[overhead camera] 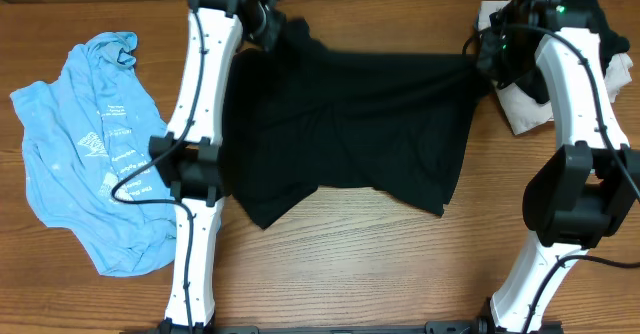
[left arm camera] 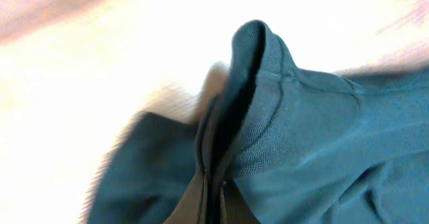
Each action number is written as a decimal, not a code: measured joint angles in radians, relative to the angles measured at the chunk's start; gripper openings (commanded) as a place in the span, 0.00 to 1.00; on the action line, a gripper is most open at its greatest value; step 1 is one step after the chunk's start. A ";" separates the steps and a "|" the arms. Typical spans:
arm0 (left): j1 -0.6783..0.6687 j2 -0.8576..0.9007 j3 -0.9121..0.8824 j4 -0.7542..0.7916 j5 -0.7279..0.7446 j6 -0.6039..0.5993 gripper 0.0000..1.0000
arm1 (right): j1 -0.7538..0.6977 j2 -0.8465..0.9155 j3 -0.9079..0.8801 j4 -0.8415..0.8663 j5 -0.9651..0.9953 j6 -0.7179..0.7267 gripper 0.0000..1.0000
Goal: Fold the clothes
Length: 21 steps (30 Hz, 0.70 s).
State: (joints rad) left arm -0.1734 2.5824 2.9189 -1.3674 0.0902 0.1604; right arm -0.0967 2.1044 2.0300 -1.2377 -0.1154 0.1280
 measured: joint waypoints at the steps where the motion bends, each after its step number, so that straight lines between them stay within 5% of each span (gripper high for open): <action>1: 0.005 -0.030 0.031 -0.008 -0.022 -0.006 0.04 | 0.000 -0.010 0.032 -0.027 -0.002 -0.001 0.04; 12: 0.056 -0.583 0.167 -0.059 -0.212 -0.032 0.04 | 0.001 -0.314 0.454 -0.326 -0.037 -0.002 0.04; 21: 0.056 -0.835 0.170 -0.137 -0.351 -0.032 0.04 | 0.001 -0.549 0.588 -0.456 -0.072 -0.002 0.04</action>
State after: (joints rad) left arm -0.1169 1.7477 3.0890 -1.5040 -0.2611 0.1284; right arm -0.0956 1.5555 2.6183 -1.6936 -0.1871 0.1265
